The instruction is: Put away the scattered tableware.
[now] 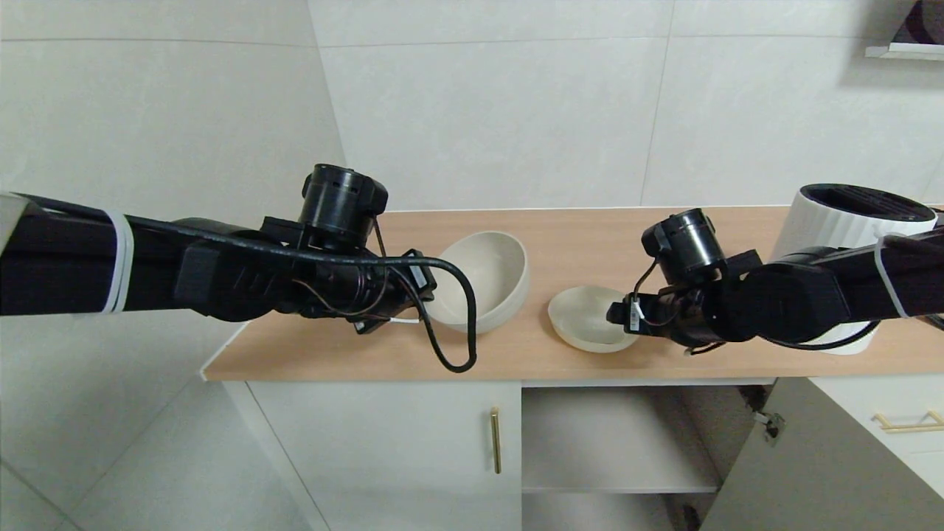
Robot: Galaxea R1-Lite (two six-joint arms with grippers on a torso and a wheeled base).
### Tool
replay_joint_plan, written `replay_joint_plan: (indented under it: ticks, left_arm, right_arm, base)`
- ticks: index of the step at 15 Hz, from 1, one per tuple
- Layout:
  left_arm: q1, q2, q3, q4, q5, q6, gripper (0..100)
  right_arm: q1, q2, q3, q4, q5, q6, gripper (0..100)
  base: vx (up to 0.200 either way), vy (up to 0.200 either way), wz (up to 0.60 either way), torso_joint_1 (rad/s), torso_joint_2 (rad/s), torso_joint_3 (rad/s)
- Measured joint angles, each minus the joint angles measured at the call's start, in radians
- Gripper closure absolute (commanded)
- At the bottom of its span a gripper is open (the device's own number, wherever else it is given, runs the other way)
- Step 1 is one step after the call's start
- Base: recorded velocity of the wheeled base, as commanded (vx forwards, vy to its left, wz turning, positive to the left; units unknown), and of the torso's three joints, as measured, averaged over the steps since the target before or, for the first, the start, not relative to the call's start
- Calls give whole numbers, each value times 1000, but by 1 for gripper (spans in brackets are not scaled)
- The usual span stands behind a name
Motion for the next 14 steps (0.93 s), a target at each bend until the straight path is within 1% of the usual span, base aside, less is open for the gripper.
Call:
replay_joint_plan:
  ticks: [3, 4, 14]
  left_arm:
    - [-1, 0, 0, 0, 0, 0, 100]
    - [-1, 0, 0, 0, 0, 0, 100]
    - [-2, -5, 1, 1, 0, 0, 100]
  right_arm:
    - [-3, 18, -4, 0, -10, 2, 0]
    - [-3, 22, -6, 0, -11, 2, 100]
    - [-3, 24, -9, 0, -16, 5, 100]
  base:
    - [0, 0, 0, 0, 0, 0]
    - [0, 0, 0, 0, 0, 0]
    - [0, 0, 0, 0, 0, 0]
